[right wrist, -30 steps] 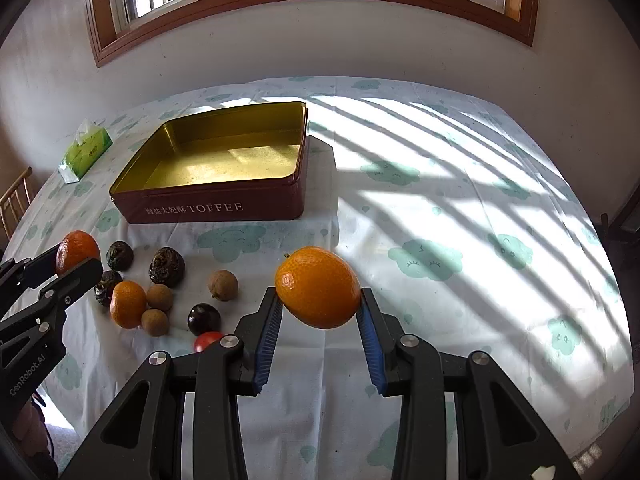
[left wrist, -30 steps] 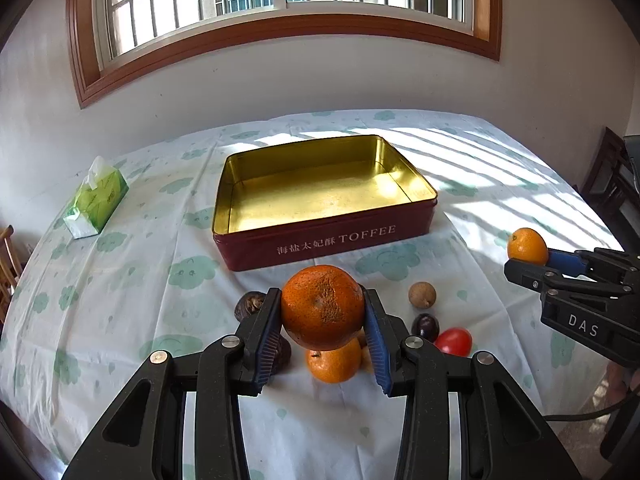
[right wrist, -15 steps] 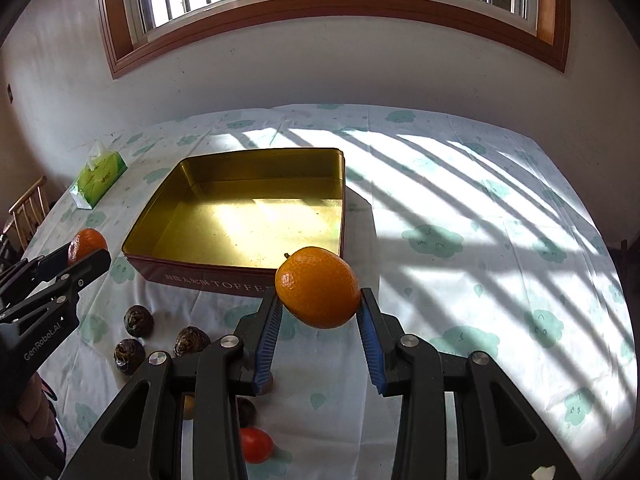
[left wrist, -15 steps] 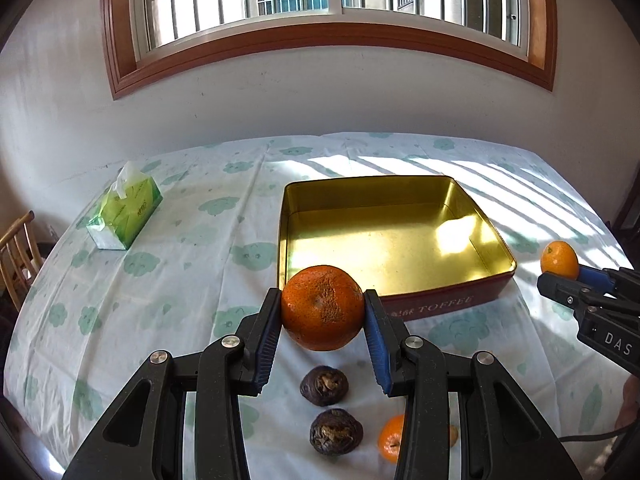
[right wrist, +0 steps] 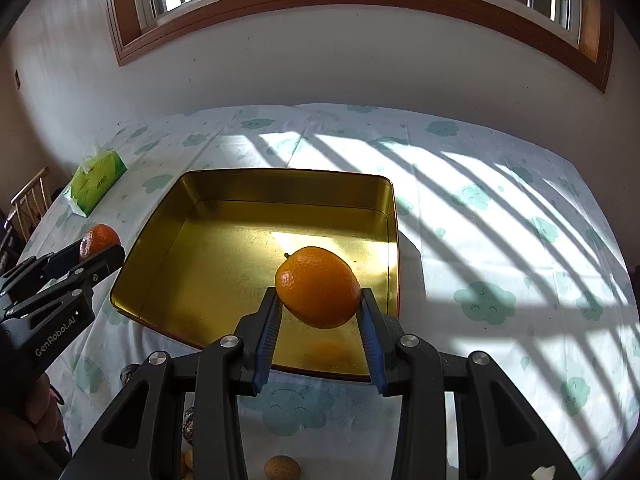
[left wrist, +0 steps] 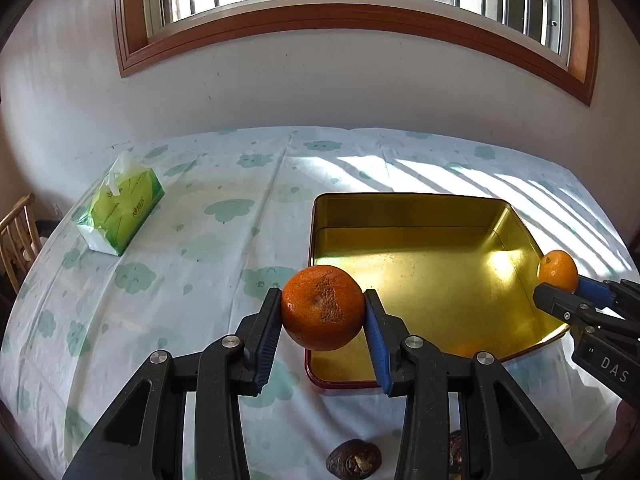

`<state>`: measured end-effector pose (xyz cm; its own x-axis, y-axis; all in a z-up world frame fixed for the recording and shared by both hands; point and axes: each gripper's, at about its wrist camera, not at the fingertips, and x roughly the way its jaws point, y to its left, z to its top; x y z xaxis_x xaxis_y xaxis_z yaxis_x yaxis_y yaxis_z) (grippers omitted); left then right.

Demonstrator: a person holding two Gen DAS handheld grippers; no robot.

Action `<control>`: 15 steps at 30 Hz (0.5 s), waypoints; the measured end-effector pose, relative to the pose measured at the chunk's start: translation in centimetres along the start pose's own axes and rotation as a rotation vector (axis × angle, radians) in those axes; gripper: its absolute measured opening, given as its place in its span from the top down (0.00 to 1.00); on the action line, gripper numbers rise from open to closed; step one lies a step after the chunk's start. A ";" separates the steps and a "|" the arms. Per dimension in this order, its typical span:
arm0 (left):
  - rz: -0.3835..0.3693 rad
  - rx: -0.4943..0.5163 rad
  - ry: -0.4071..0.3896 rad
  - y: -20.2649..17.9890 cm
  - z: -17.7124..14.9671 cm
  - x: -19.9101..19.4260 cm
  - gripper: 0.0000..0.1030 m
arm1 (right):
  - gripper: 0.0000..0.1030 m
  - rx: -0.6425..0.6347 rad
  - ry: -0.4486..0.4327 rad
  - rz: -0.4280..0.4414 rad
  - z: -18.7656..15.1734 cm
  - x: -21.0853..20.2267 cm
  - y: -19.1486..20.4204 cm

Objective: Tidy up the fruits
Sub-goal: 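Carry both held oranges up and over the red TOFFEE tin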

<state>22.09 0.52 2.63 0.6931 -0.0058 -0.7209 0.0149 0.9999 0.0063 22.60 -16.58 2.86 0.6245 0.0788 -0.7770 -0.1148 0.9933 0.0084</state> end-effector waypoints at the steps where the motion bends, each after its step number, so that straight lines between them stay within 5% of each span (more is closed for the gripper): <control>1: -0.001 0.001 0.008 0.0 0.0 0.4 0.60 | 0.66 -0.007 0.005 -0.004 0.1 0.4 0.2; 15: -0.001 0.054 0.050 -1.6 0.0 3.1 0.60 | 0.66 -0.024 0.079 -0.030 -0.1 4.0 0.1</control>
<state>24.23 -1.13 0.38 0.6565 -0.0046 -0.7543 0.0557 0.9976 0.0423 25.04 -16.13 -0.32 0.5654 0.0408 -0.8238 -0.1159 0.9928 -0.0303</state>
